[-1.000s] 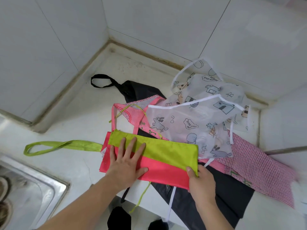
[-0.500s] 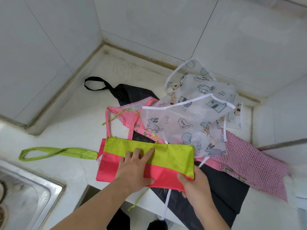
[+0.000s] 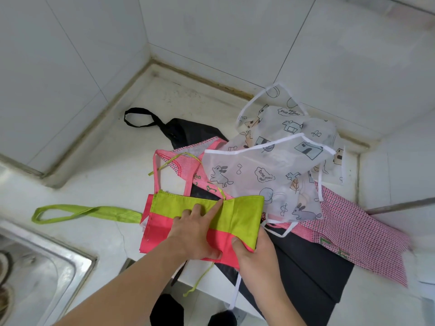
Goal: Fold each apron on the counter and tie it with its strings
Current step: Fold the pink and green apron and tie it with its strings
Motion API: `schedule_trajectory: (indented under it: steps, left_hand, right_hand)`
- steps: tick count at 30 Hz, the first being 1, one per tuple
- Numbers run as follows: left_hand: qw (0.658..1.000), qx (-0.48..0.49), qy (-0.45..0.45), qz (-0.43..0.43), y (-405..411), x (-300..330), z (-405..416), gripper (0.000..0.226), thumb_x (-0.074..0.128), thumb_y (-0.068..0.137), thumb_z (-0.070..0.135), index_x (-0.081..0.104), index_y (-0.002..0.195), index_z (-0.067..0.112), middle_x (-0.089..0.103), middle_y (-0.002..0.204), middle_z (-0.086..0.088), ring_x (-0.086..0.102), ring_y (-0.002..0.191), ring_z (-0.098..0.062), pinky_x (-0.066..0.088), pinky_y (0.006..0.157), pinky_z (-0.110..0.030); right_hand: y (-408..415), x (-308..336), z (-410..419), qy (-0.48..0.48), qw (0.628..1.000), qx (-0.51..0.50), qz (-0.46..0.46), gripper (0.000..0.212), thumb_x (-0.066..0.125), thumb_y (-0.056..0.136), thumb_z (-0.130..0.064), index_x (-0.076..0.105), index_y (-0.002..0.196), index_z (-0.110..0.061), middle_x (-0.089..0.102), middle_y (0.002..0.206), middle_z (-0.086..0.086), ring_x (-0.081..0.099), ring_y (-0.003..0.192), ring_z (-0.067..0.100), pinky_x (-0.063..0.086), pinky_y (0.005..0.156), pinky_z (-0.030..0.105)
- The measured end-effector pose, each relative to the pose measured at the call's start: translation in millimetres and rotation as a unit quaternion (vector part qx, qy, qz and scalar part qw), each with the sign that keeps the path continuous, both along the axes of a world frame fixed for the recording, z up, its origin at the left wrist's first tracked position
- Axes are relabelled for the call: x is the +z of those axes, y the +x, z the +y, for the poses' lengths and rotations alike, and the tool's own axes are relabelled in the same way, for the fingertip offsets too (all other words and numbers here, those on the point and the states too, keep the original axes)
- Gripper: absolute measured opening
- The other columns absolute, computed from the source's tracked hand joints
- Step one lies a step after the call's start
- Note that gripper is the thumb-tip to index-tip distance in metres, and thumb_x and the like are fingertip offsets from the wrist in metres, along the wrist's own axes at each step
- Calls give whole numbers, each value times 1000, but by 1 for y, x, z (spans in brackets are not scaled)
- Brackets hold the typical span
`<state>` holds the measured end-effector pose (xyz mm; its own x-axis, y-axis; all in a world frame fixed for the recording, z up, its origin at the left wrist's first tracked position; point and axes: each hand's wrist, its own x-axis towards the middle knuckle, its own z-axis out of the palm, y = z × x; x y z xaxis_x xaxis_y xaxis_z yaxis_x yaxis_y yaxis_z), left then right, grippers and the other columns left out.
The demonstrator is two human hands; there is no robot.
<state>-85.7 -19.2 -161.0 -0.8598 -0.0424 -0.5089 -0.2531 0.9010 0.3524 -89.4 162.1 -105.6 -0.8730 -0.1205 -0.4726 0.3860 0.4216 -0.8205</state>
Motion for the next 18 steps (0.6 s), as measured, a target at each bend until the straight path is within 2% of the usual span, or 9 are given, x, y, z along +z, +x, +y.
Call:
schedule_trajectory:
  steps: [2,3,5,6,9,14,16,18]
  left_hand:
    - [994,56,84,40,9,-1,-12,125,78,60,65,4,160,52,44,123,4,52,114,-25,48,100,-45]
    - [991,68,92,71,15,-2,-19,114,79,64,59,15,159,51,45,122,6,53,113,-23,48,99,-44]
    - [990,52,14,127,28,-6,-34,97,79,70,51,31,155,45,46,125,7,51,115,-25,46,97,-43]
    - [990,61,-9,126,35,-8,-40,95,79,72,52,33,154,44,45,128,6,48,118,-25,46,99,-43]
    - [992,99,4,79,44,-14,-52,102,78,72,66,26,158,46,39,131,6,42,121,-21,41,108,-38]
    - [992,92,-2,81,41,-20,-55,108,74,66,75,23,158,50,36,123,8,41,116,-19,39,105,-36]
    - [990,113,32,81,41,-20,-58,103,68,63,76,31,155,51,37,119,9,42,112,-18,39,103,-34]
    - [972,177,128,91,42,-21,-63,78,64,72,71,49,145,49,47,115,10,49,110,-16,41,102,-33]
  right_hand:
    - [-1,3,-7,-11,1000,-1,3,29,69,93,-16,67,112,-38,75,97,-10,72,92,11,59,88,44]
    - [-2,4,-10,-13,1000,2,7,30,69,93,-15,66,111,-39,75,96,-10,71,91,10,58,86,42]
    - [-2,6,-15,-12,1000,9,14,33,69,93,-13,65,112,-39,74,95,-12,70,88,8,57,83,37]
    - [-3,6,-16,-10,1000,11,15,34,69,93,-11,64,113,-38,74,95,-14,70,88,6,56,82,34]
    - [-2,7,-19,-7,1000,10,16,34,69,93,-9,65,113,-36,74,95,-15,70,88,5,53,79,30]
    - [-1,12,-37,-7,999,34,25,30,69,92,-12,62,112,-34,71,93,-11,68,84,8,57,76,32]
    - [0,14,-53,-4,998,57,29,26,69,92,-14,59,107,-32,70,89,-8,66,77,10,56,71,32]
    - [1,14,-71,-8,997,78,25,27,68,92,-15,57,108,-33,69,84,-7,64,71,10,52,64,25]
